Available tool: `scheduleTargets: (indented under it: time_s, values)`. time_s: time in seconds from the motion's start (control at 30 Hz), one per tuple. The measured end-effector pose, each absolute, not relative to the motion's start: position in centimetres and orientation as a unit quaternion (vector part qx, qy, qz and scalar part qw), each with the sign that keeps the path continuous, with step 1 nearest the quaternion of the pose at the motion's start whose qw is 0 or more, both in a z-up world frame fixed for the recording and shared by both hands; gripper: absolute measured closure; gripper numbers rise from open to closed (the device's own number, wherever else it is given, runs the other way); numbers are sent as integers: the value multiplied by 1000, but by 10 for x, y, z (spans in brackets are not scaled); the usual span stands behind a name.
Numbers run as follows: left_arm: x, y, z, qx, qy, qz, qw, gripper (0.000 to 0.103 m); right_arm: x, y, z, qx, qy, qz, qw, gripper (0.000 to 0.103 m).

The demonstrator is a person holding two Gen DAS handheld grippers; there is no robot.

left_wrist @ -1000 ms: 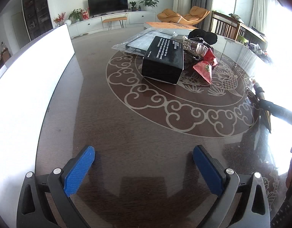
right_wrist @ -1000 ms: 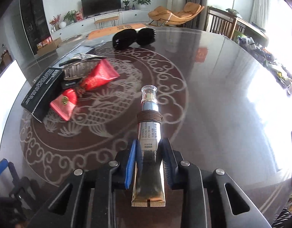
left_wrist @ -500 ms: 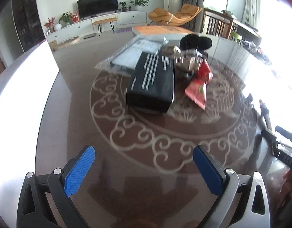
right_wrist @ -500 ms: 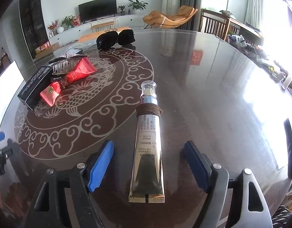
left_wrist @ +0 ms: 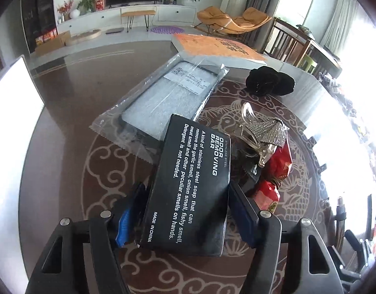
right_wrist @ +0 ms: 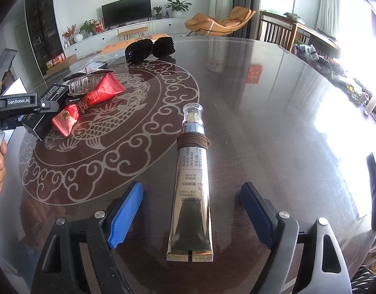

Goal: Organize objects
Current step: 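Lift the black box with the left gripper while the right gripper holds the gold tube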

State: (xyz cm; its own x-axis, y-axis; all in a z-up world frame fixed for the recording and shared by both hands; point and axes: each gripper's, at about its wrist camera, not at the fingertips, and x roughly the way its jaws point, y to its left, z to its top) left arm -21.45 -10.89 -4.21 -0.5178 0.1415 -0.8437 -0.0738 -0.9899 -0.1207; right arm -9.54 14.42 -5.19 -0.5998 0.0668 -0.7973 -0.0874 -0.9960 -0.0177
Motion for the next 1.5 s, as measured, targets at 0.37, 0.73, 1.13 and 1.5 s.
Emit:
scheduleTargets:
  time_s: [0.37, 0.73, 1.13, 1.5]
  values:
    - [-80, -124, -47, -489, -104, 865, 49, 36, -96, 144, -52, -446, 11, 894, 41, 18]
    - [-60, -117, -52, -478, -16, 877, 43, 20, -97, 143, -52, -447, 13, 894, 36, 15]
    - [-62, -112, -51, -466, 24, 884, 29, 45, -89, 208, -39, -446, 197, 873, -17, 16]
    - [-41, -116, -48, -457, 1, 889, 43, 46, -137, 128, -43, -527, -13, 850, -4, 41]
